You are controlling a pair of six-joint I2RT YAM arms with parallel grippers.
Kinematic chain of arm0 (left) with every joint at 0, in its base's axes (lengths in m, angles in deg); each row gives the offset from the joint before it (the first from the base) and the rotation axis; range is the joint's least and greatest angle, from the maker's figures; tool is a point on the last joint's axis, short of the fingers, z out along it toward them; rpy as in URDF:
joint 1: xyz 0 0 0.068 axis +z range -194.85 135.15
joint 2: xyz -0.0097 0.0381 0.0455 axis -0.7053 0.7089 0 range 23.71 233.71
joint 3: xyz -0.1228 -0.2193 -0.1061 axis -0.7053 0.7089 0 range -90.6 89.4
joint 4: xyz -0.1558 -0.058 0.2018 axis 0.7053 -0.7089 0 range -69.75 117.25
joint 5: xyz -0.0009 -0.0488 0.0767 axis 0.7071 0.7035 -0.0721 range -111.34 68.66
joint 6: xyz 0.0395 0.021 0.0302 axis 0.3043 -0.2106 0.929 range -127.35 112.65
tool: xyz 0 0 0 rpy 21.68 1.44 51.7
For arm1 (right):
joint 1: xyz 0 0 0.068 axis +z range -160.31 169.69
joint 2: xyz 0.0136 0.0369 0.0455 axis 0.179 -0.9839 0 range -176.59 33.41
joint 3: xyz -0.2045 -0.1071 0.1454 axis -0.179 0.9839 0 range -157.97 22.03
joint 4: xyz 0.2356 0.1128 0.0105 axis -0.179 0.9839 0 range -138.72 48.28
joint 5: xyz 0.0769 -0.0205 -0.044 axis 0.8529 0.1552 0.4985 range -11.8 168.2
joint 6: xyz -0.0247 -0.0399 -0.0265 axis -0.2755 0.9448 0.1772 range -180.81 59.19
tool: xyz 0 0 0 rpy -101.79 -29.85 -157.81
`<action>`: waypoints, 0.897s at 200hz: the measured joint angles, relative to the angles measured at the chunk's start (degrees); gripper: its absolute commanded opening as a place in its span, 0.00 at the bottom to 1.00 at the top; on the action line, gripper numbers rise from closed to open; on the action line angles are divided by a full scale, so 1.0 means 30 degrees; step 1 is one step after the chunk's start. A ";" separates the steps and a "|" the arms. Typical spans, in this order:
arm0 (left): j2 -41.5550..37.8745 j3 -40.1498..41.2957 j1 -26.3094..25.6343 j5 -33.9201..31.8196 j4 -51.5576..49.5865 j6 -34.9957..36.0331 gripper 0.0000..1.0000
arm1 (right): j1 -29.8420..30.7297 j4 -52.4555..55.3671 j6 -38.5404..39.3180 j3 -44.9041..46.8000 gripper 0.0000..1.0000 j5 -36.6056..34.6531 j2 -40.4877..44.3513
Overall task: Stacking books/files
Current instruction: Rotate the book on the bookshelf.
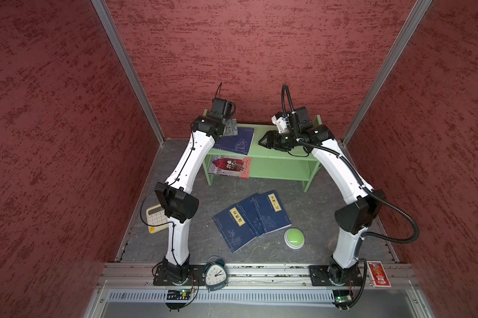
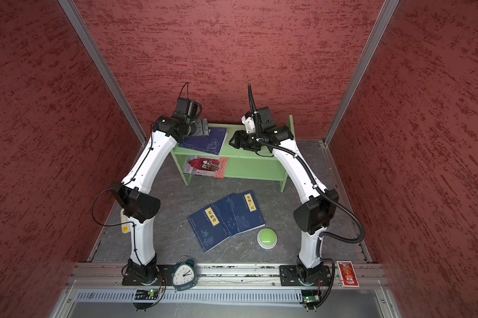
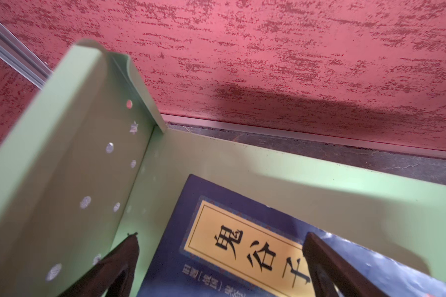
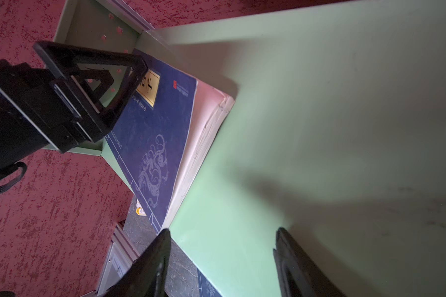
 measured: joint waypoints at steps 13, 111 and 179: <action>0.0080 0.0000 -0.0007 -0.0029 0.0000 -0.0015 0.99 | 0.0000 -0.0138 0.0000 0.0036 0.65 0.0007 0.0000; 0.0189 0.0525 -0.0036 -0.0211 0.0007 -0.0590 0.99 | 0.0000 -0.0707 0.0000 0.0306 0.66 0.0029 0.0007; 0.0066 0.0998 -0.0029 -0.0131 0.0321 -0.0969 0.99 | 0.0000 -0.0903 -0.0036 0.0277 0.67 0.0474 -0.0007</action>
